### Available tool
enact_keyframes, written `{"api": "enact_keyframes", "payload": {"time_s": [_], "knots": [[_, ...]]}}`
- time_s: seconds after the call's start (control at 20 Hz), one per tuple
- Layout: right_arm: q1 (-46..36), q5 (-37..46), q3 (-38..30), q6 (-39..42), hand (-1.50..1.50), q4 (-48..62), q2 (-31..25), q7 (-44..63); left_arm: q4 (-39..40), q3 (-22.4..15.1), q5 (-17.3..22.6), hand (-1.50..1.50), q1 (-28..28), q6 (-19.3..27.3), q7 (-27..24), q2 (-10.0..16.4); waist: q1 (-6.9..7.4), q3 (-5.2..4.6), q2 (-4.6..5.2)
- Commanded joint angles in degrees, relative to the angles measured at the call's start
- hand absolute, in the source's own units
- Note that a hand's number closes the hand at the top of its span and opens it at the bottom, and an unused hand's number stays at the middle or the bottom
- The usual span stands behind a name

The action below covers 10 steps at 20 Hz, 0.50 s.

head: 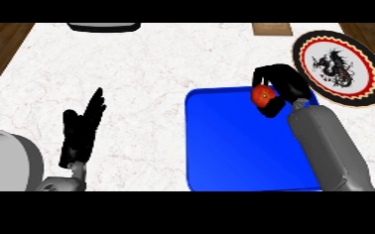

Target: Pick the tomato from the tray and place it in the plate

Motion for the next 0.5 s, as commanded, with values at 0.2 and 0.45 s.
{"api": "enact_keyframes", "payload": {"time_s": [0.2,0.45], "knots": [[-8.1,-1.19,-10.56,-10.48,1.5,5.79,-5.48,1.27,1.45,0.68,-0.08,0.0,0.26,0.16,-0.62,-0.74,-0.47,-0.04,-0.39],[-10.51,0.01,-14.86,-19.37,1.5,0.88,-7.52,7.35,2.12,2.64,1.49,0.0,1.76,-2.04,-1.97,1.33,-0.79,-0.09,-0.67]]}}
